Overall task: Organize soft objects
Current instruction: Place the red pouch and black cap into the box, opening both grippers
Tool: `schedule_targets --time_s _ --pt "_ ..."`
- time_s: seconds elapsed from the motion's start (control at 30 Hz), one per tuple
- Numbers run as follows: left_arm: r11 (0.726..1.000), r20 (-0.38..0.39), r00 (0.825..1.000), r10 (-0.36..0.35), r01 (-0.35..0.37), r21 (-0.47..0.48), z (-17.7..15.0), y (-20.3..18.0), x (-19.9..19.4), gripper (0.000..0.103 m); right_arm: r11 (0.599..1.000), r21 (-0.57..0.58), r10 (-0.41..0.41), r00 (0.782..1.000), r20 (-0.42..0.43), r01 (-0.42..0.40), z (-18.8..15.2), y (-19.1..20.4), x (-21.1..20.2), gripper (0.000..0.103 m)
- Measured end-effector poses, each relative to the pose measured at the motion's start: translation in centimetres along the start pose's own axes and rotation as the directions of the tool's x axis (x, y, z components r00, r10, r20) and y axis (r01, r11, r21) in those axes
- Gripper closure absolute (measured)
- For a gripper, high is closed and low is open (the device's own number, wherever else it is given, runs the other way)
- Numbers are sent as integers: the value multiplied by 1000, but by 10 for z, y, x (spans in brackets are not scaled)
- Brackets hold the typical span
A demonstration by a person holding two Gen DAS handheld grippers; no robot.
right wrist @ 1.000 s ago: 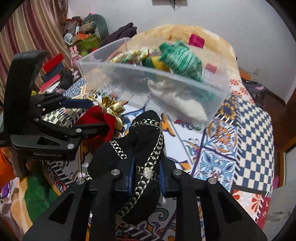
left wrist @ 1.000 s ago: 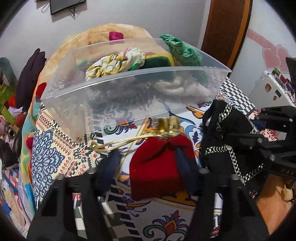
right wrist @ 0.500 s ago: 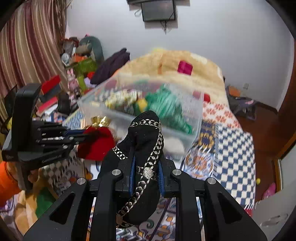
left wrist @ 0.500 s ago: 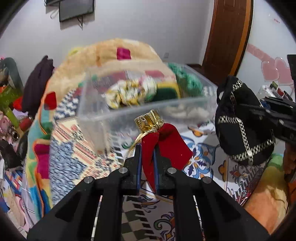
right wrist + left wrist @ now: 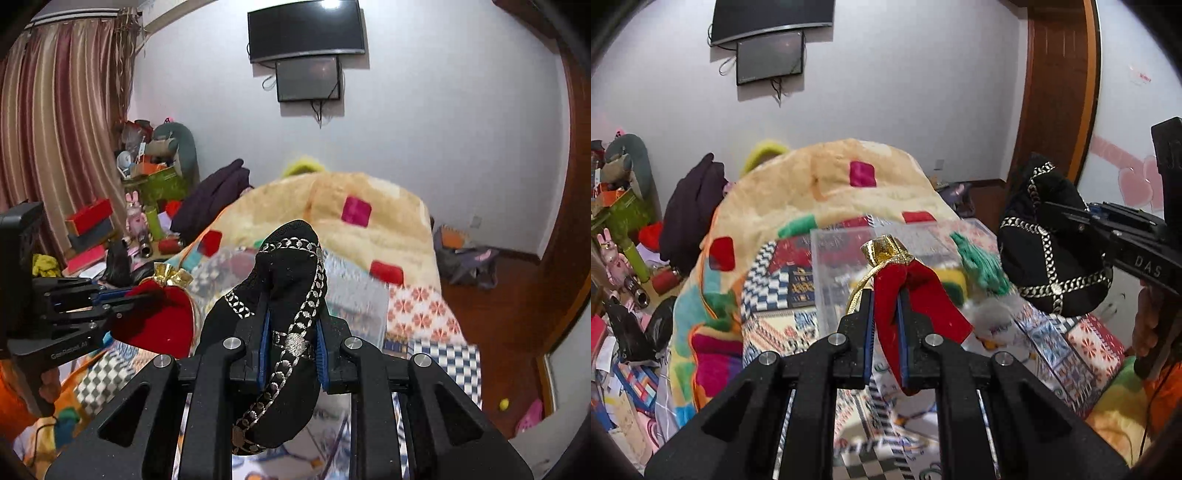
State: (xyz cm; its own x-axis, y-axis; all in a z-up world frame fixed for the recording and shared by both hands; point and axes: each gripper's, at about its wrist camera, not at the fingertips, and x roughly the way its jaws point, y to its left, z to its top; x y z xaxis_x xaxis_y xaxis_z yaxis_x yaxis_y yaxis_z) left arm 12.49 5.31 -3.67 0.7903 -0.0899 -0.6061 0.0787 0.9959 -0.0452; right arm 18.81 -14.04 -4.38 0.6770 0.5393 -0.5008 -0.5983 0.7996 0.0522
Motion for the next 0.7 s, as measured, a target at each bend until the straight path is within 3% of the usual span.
schedule_targets --time_s 0.27,0.7 --pt "999 13 999 42 -42 3 16 4 26 93 1000 -7 -23 1000 13 23 13 6 29 84" --pt "999 -129 991 33 -36 -19 4 10 97 93 999 4 -46 990 -130 47 -6 -4 82 84"
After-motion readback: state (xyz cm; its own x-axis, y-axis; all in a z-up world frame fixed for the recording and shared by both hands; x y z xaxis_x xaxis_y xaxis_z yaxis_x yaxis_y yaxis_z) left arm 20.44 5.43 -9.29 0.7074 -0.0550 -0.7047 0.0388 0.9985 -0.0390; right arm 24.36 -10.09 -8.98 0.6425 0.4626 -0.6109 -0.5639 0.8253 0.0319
